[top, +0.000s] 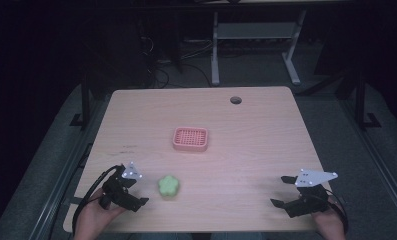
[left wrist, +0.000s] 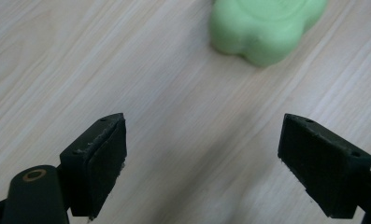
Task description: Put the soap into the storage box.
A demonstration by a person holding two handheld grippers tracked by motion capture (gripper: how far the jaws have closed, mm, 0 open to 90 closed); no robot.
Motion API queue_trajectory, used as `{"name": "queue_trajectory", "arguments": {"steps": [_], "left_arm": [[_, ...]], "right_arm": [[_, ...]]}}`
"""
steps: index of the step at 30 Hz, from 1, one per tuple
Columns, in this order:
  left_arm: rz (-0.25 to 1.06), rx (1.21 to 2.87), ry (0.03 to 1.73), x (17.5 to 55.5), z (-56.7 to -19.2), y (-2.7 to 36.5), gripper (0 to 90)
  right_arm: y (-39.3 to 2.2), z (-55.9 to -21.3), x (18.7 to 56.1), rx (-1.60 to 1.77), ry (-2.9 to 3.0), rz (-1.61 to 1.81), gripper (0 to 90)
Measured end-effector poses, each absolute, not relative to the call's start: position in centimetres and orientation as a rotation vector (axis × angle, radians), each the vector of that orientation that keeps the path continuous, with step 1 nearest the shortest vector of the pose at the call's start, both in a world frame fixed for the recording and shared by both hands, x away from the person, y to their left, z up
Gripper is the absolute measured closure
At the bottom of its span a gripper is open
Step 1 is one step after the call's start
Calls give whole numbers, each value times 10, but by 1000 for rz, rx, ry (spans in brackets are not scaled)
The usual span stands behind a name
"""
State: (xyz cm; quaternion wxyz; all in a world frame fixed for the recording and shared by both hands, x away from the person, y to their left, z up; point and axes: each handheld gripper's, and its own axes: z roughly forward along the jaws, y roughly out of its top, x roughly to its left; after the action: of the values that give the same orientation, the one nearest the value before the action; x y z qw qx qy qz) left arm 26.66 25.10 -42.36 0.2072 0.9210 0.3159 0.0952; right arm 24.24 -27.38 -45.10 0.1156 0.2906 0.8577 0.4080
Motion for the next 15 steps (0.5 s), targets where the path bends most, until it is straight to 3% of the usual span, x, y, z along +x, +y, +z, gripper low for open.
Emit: {"name": "queue_trajectory", "arguments": {"steps": [15], "left_arm": [[243,2631,769,277,-405,221,155]], "right_arm": [[-276,-451,242,863,2505,1207,138]]}}
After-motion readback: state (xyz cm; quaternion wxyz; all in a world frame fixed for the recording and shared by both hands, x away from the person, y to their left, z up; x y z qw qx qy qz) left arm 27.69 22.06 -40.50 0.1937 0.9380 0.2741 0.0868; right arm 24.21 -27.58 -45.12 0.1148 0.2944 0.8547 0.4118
